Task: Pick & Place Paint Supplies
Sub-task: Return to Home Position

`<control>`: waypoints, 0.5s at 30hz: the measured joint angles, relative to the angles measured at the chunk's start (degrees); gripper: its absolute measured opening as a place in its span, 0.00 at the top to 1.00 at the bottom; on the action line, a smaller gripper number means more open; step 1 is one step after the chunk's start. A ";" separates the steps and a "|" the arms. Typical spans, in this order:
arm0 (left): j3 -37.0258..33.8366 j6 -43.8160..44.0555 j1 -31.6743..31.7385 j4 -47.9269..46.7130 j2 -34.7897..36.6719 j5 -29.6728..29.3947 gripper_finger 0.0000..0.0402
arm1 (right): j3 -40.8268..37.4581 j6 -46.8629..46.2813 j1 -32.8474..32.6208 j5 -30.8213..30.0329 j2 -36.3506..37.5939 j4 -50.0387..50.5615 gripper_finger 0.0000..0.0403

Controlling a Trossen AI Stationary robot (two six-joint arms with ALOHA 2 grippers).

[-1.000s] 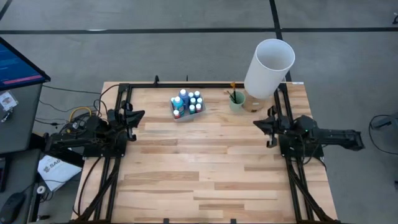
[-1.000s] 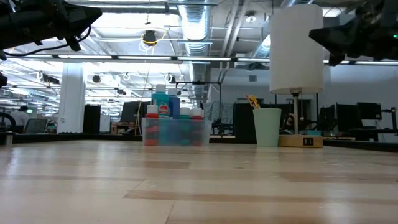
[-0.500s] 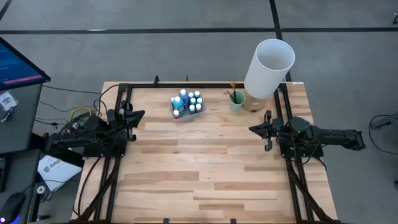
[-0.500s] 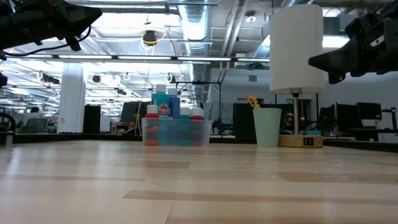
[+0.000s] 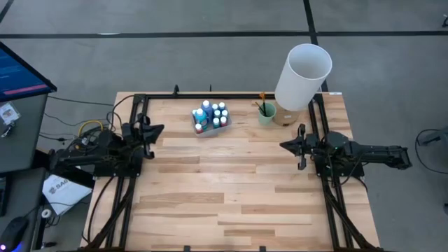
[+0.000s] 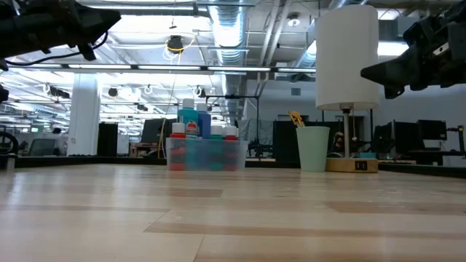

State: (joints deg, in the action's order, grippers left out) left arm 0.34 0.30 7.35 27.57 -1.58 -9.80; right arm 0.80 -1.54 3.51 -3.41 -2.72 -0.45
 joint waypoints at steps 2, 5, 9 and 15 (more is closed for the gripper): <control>0.01 0.01 0.00 -0.01 -0.60 0.01 1.00 | 0.00 -0.02 0.00 -0.01 0.00 0.00 0.99; 0.00 0.01 0.00 -0.02 -1.71 0.00 1.00 | 0.00 -0.01 0.00 -0.01 0.00 0.00 0.99; 0.00 0.00 0.00 -0.03 -3.38 0.02 1.00 | 0.00 0.00 0.00 -0.01 0.00 0.00 0.99; 0.02 0.00 0.00 -0.04 -6.16 0.00 1.00 | 0.00 0.00 0.00 -0.01 0.00 0.01 0.99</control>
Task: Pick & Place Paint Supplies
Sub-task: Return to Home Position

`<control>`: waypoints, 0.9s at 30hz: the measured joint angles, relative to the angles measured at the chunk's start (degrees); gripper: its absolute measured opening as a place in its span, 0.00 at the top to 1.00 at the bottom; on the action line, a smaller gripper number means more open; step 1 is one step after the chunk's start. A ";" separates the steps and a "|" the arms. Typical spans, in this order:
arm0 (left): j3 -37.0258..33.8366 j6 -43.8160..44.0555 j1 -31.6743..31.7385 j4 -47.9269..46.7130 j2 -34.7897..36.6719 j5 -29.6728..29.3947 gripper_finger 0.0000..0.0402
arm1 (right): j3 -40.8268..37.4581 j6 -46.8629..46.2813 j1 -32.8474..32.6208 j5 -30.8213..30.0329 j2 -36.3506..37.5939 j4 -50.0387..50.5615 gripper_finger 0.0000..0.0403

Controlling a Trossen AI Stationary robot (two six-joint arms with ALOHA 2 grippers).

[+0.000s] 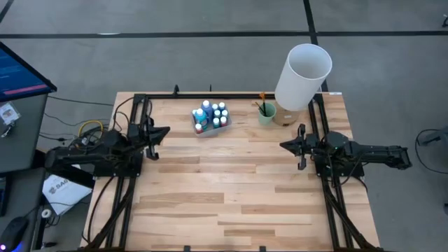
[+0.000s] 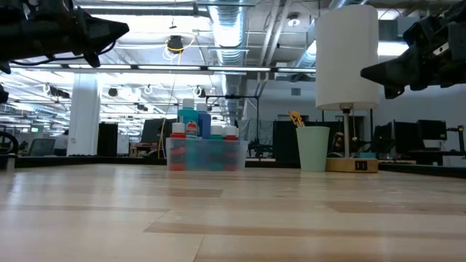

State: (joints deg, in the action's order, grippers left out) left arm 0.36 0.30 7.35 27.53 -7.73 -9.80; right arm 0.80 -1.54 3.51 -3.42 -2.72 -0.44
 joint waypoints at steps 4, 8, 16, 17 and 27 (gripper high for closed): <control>-0.01 0.01 0.00 0.00 -1.89 0.01 1.00 | 0.00 0.00 0.00 0.00 0.00 0.01 0.99; 0.00 0.02 0.00 0.00 -3.72 0.02 1.00 | 0.00 0.00 0.00 0.00 0.00 0.01 0.99; -0.01 0.01 0.00 0.00 -6.79 0.02 1.00 | 0.00 0.00 0.00 0.00 0.00 0.01 0.99; 0.00 0.00 0.00 0.00 -7.11 0.01 1.00 | 0.00 -0.01 0.00 0.00 0.00 0.01 0.99; -0.02 0.00 0.00 -0.02 -9.38 0.02 1.00 | 0.00 -0.01 0.00 0.00 0.00 0.01 0.99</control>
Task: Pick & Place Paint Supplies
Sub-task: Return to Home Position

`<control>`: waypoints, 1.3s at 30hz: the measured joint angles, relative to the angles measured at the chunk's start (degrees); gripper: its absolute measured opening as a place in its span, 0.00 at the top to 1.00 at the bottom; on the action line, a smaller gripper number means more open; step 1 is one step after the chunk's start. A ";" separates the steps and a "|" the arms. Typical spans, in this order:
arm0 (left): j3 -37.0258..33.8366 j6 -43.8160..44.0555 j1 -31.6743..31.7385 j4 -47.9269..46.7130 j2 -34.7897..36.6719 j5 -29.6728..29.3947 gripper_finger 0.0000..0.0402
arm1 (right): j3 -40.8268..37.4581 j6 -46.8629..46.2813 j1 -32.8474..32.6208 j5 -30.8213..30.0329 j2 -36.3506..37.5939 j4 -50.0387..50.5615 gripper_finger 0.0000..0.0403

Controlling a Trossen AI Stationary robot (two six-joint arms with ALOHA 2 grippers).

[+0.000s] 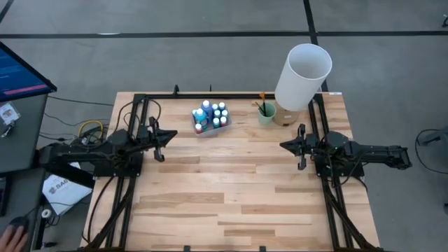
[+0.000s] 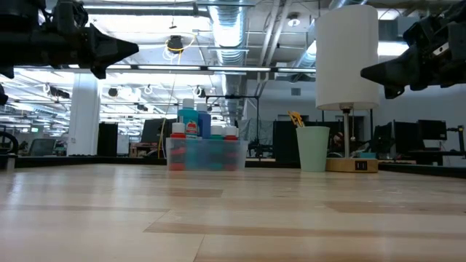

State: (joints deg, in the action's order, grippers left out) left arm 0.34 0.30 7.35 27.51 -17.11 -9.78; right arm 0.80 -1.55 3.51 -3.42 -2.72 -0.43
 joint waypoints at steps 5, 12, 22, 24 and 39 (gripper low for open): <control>0.02 0.00 0.00 0.01 2.14 0.00 1.00 | 0.00 0.00 0.00 0.00 0.00 0.00 0.99; 0.02 0.01 0.00 -0.02 7.07 -0.01 1.00 | -0.01 -0.01 0.00 0.00 0.00 0.01 0.99; 0.02 0.02 0.00 -0.02 16.61 0.00 1.00 | 0.00 0.01 0.00 -0.01 0.00 0.00 0.99; 0.02 0.02 0.00 0.52 17.07 -0.05 1.00 | 0.00 0.00 0.00 -0.01 0.00 0.02 0.99; 0.01 0.00 0.00 2.06 17.10 -0.04 1.00 | -0.02 0.01 0.00 -0.02 0.00 0.01 0.99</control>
